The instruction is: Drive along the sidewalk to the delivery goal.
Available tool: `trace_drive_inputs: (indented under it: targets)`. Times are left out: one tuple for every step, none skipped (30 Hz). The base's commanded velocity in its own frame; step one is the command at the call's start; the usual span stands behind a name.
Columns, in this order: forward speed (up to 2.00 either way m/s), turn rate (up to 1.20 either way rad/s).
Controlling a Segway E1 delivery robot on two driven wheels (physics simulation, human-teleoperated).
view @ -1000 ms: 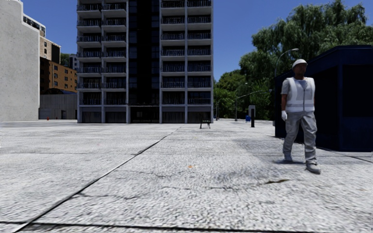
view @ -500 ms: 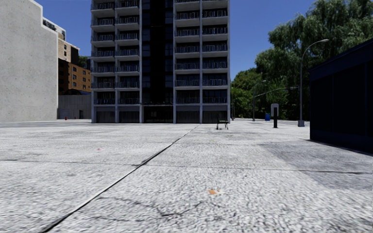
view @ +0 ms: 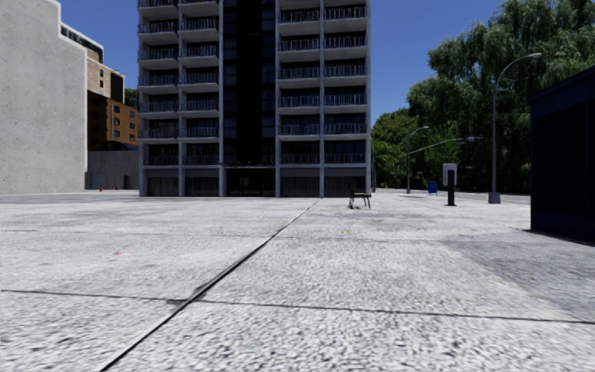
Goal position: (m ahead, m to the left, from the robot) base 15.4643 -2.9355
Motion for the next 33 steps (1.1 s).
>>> trace_drive_inputs:
  targets:
    - [2.0,0.0]
    - [2.0,0.0]
    - [2.0,0.0]
    - [2.0,0.0]
    - [2.0,0.0]
    - [2.0,0.0]
    - [2.0,0.0]
    - [2.0,0.0]
    - [2.0,0.0]
    - [2.0,0.0]
    - [2.0,0.0]
    - [2.0,0.0]
    - [2.0,0.0]
    - [2.0,0.0]
    - [2.0,0.0]
    - [2.0,0.0]
    - [2.0,0.0]
    - [2.0,0.0]
    - [2.0,0.0]
    - [2.0,0.0]
    - [2.0,0.0]
    - [2.0,0.0]
    - [2.0,0.0]
    - [2.0,0.0]
    - [2.0,0.0]
    - [2.0,0.0]
    - [2.0,0.0]
    - [2.0,0.0]
    - [2.0,0.0]
    - [2.0,0.0]
    - [2.0,0.0]
    - [2.0,0.0]
    - [2.0,0.0]
